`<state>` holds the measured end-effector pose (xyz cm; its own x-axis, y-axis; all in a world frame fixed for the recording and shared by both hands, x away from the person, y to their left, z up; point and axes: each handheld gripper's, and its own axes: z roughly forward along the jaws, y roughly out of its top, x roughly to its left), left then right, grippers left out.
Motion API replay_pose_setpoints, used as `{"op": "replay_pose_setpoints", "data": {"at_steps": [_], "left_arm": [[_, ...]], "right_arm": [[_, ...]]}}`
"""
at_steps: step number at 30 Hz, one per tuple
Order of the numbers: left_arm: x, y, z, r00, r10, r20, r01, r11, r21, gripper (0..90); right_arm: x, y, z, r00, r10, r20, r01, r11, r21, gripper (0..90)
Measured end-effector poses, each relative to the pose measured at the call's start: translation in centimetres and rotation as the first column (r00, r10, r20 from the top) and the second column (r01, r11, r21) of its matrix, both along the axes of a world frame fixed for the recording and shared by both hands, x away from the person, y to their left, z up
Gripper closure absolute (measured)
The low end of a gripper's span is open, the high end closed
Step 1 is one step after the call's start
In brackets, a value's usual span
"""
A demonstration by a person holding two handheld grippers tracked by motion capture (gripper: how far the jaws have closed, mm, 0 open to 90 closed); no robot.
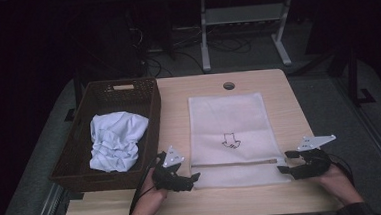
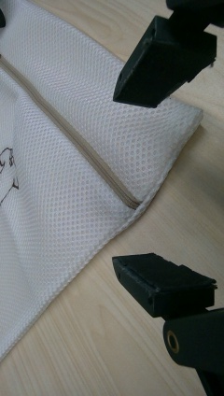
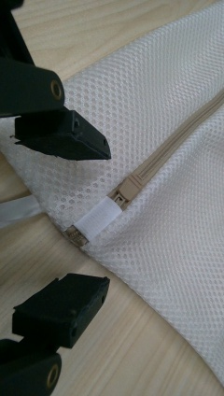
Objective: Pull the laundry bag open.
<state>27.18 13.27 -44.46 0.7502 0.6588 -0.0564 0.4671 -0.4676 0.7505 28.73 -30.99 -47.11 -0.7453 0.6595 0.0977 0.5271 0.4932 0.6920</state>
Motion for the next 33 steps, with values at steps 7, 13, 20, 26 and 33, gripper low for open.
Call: {"op": "replay_pose_setpoints", "data": {"at_steps": [7,13,20,26,33], "left_arm": [[0.0,0.0,0.0,1.0,-0.001,-0.002,0.001,1.0,-0.001,17.4],[0.1,0.0,0.0,1.0,0.0,-0.004,0.0,1.0,-0.002,17.4],[0.1,0.0,0.0,1.0,0.0,-0.004,0.0,1.0,-0.004,17.4],[0.1,0.0,0.0,1.0,-0.005,-0.008,0.004,1.0,-0.002,17.4],[0.1,0.0,0.2,0.9995,-0.029,-0.015,0.028,0.9995,-0.01,17.4]], "right_arm": [[-0.1,0.1,-0.2,0.9998,0.021,0.008,-0.02,1.0,-0.005,39.4],[-0.5,0.5,-0.2,0.9994,0.008,0.035,-0.007,0.999,-0.039,45.9],[-0.7,0.8,0.0,0.9995,-0.008,0.03,0.009,0.999,-0.042,58.4],[-0.7,0.9,0.0,0.9998,-0.015,0.016,0.016,0.999,-0.03,66.9],[-0.8,1.3,0.1,0.9998,-0.01,-0.015,0.01,1.0,-0.013,79.8]]}}
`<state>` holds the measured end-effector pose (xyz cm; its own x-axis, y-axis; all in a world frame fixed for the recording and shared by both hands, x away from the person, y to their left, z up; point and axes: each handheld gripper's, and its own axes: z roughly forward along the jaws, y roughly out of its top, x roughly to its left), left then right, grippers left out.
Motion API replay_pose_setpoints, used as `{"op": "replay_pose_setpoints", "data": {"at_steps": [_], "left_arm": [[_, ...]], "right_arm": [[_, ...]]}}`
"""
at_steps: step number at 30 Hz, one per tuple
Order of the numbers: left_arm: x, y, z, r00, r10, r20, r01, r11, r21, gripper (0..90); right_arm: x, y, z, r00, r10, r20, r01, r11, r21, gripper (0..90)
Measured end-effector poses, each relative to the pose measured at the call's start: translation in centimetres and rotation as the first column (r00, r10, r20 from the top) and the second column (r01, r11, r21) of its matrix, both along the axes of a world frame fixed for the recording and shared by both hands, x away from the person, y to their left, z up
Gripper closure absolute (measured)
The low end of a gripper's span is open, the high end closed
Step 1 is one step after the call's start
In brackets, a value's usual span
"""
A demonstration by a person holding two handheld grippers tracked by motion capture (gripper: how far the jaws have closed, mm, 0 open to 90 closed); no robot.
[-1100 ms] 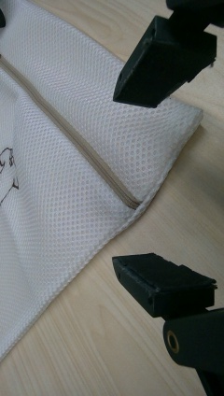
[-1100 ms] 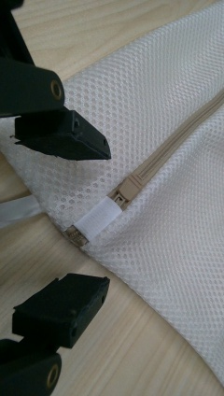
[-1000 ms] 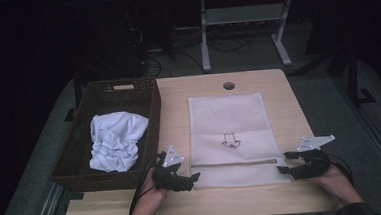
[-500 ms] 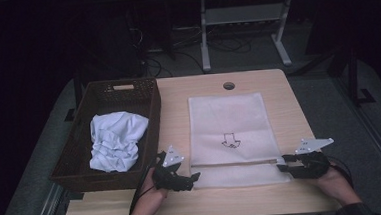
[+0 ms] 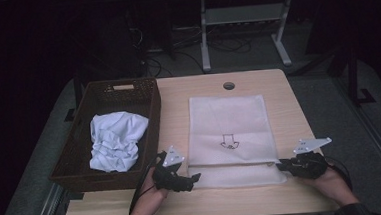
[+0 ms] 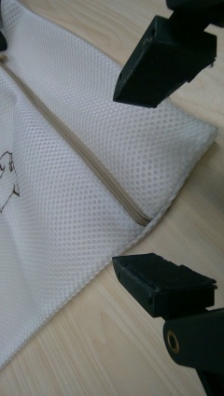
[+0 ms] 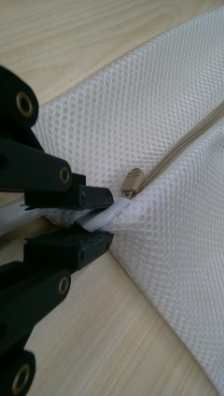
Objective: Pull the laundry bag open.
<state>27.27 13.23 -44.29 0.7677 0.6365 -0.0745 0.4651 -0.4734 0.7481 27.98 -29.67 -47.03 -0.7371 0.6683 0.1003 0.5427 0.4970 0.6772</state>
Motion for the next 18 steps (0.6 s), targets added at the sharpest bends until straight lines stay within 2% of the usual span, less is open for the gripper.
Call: {"op": "replay_pose_setpoints", "data": {"at_steps": [4,7,11,12,15,18], "left_arm": [[0.0,-0.1,0.1,0.9996,-0.026,0.006,0.026,0.9996,-0.01,17.4],[-0.1,-0.2,0.1,0.9987,-0.049,0.012,0.049,0.9987,-0.01,17.4],[-0.1,-0.2,0.3,0.9974,-0.071,0.008,0.071,0.9973,-0.019,17.4],[-0.1,-0.2,0.3,0.9969,-0.078,0.004,0.078,0.9966,-0.024,17.4],[-0.1,-0.4,0.5,0.9929,-0.119,0.01,0.119,0.9925,-0.027,17.4],[-0.1,-0.6,0.9,0.9903,-0.138,0.014,0.138,0.9899,-0.032,18.3]], "right_arm": [[0.0,0.1,0.0,0.9999,-0.006,-0.009,0.006,1.0,0.005,82.1],[0.1,0.2,0.0,0.9994,-0.013,-0.031,0.014,0.999,0.03,82.2],[0.0,0.2,0.3,0.9993,-0.02,-0.031,0.022,0.998,0.055,82.3],[0.0,0.1,0.5,0.9995,-0.024,-0.022,0.026,0.997,0.068,82.4],[-0.2,0.2,0.8,0.9995,-0.03,-0.012,0.031,0.997,0.069,82.5],[-0.4,0.7,1.2,0.9995,-0.031,0.0,0.031,0.997,0.074,82.5]]}}
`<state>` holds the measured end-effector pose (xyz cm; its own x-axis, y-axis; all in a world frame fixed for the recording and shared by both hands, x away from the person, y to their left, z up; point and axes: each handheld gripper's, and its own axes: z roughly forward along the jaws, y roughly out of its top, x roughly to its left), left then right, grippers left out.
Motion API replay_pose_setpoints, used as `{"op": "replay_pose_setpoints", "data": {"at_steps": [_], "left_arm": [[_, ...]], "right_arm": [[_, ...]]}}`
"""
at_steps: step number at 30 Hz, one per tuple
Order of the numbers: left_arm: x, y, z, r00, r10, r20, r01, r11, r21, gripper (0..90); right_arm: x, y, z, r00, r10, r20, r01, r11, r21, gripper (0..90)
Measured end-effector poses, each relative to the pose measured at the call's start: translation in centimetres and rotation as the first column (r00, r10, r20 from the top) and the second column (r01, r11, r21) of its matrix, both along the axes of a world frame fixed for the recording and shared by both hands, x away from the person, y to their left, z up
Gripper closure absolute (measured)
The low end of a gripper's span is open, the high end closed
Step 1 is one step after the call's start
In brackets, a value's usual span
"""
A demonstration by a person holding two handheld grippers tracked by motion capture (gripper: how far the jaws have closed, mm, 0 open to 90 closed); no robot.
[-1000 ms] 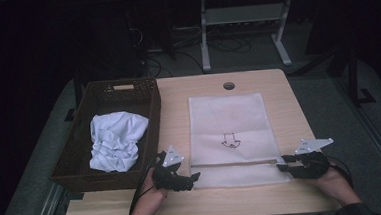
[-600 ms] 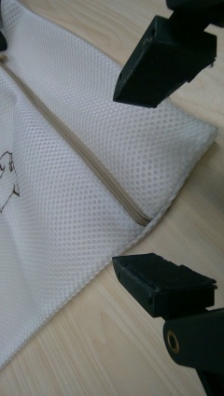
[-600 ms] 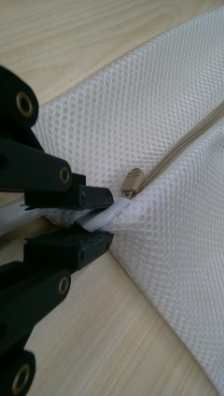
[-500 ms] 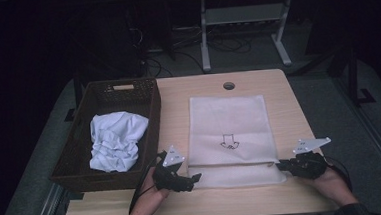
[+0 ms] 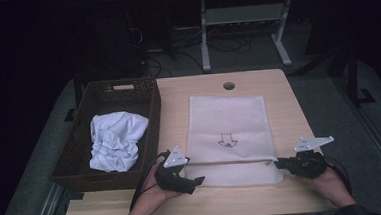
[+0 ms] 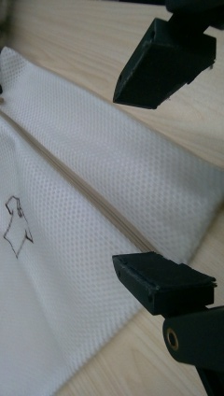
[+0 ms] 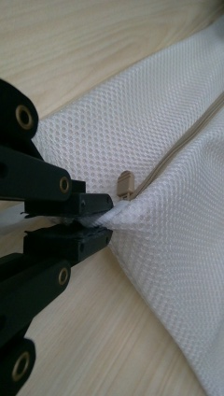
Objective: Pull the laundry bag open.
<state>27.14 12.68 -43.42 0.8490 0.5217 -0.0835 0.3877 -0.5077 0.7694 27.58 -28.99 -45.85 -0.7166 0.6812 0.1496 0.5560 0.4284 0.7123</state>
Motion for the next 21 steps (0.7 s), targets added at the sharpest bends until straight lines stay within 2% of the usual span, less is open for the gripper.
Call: {"op": "replay_pose_setpoints", "data": {"at_steps": [4,13,17,21], "left_arm": [[0.1,-0.2,0.3,0.9995,-0.026,-0.019,0.026,0.9992,-0.03,18.3],[0.1,-1.2,0.6,0.9984,-0.054,-0.02,0.053,0.998,-0.034,23.6],[-0.1,-2.6,0.8,0.9955,-0.092,-0.025,0.091,0.995,-0.041,28.5],[0.1,-3.4,1.0,0.9945,-0.101,-0.028,0.099,0.9938,-0.051,29.1]], "right_arm": [[-0.2,0.7,0.3,0.9999,0.006,0.012,-0.006,1.0,0.011,82.4],[-0.3,1.3,0.7,0.9997,-0.009,0.022,0.009,1.0,0.024,82.5],[-0.4,1.9,1.1,0.9996,-0.002,0.029,0.002,1.0,0.026,82.4],[-0.5,2.1,1.5,0.999,0.006,0.043,-0.008,0.999,0.039,82.4]]}}
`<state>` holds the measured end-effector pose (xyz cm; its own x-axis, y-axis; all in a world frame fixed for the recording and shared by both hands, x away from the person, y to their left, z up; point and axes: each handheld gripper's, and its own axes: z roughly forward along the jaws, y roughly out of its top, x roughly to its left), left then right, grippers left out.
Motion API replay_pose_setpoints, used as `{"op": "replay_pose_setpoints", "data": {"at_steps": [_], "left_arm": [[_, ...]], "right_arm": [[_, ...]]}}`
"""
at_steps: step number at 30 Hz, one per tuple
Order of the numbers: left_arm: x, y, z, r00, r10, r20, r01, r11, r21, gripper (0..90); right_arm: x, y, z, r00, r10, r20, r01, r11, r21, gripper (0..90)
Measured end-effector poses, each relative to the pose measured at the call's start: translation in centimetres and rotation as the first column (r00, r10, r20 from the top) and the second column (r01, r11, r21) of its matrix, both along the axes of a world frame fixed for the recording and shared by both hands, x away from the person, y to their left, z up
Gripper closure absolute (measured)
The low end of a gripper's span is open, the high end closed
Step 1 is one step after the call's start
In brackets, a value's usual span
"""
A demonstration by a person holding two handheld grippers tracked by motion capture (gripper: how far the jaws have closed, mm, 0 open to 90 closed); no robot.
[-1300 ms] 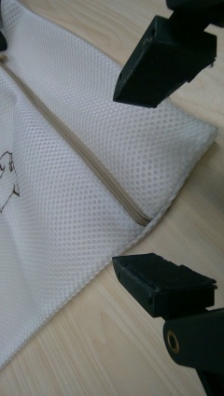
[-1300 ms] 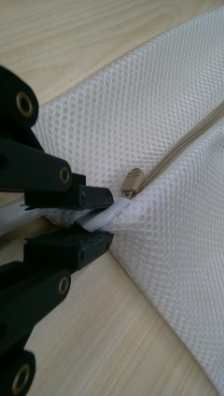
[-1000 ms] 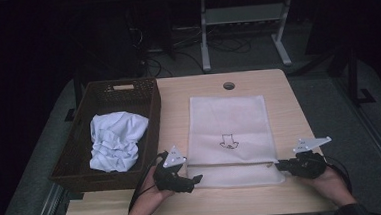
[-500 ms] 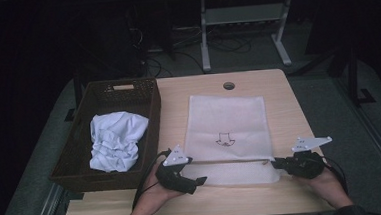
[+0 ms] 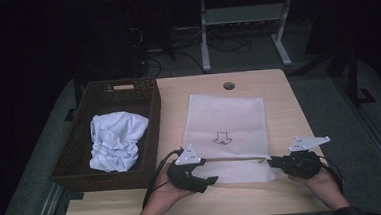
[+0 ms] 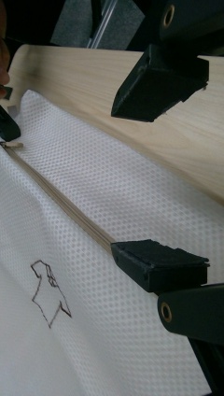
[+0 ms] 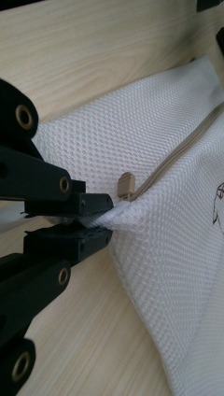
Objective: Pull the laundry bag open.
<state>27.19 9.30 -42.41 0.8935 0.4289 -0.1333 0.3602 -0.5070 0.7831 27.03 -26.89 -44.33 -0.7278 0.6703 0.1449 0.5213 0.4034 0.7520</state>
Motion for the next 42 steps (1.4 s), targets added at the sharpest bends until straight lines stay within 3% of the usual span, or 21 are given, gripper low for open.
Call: {"op": "replay_pose_setpoints", "data": {"at_steps": [16,29,42], "left_arm": [[0.4,-2.8,0.7,0.9974,-0.071,-0.018,0.07,0.9962,-0.053,42.9],[0.8,-5.3,0.6,0.9934,-0.109,-0.034,0.107,0.9919,-0.069,52.5],[0.9,-7.5,0.5,0.9901,-0.137,-0.031,0.135,0.9892,-0.057,65.3]], "right_arm": [[-0.6,1.2,0.7,0.9993,0.03,0.02,-0.031,0.999,0.027,82.3],[-1.1,1.8,1.0,0.9983,0.047,0.034,-0.048,0.998,0.033,82.3],[-1.5,2.3,1.4,0.9975,0.051,0.049,-0.053,0.998,0.037,82.4]]}}
